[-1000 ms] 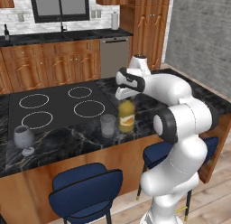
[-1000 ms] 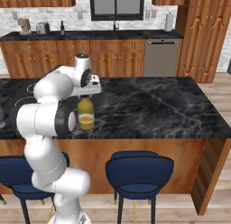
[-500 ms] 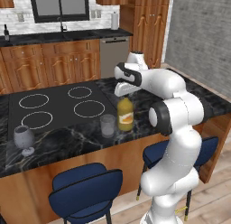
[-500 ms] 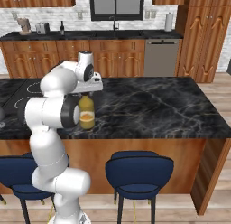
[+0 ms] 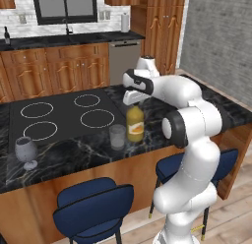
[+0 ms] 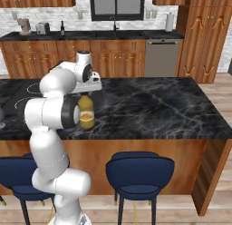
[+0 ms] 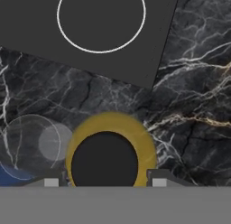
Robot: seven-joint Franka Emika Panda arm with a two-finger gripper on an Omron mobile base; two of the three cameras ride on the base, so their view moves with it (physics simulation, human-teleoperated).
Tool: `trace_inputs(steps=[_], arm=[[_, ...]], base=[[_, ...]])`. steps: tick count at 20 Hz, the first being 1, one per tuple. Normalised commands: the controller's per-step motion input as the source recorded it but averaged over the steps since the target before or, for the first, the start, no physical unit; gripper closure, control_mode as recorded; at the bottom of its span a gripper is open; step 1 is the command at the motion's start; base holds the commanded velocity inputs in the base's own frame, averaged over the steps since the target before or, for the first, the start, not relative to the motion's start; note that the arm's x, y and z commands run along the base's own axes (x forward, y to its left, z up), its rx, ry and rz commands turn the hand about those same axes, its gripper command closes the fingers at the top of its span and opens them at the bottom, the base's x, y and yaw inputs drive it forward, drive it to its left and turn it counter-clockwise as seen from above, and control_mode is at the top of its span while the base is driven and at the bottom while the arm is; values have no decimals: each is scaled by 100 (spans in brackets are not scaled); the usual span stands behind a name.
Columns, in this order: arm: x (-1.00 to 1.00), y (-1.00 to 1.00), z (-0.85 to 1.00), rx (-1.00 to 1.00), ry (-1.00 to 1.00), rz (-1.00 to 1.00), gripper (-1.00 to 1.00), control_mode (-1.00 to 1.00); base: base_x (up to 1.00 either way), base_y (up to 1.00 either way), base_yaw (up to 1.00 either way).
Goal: There is a wine glass and glass cup on the dining counter. Place the wine bottle next to the wine glass and the juice bottle next to the glass cup.
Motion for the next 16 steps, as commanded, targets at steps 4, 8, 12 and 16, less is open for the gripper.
trace_inputs(steps=[4, 8, 12, 16], arm=[[-17, 5, -9, 0, -8, 0, 100, -100], [-8, 3, -15, 0, -1, -2, 100, -100], [-4, 4, -26, 0, 0, -4, 100, -100], [-3, 0, -29, 0, 0, -5, 100, -100]], base=[[0, 0, 0], [0, 0, 0], [0, 0, 0], [0, 0, 0]])
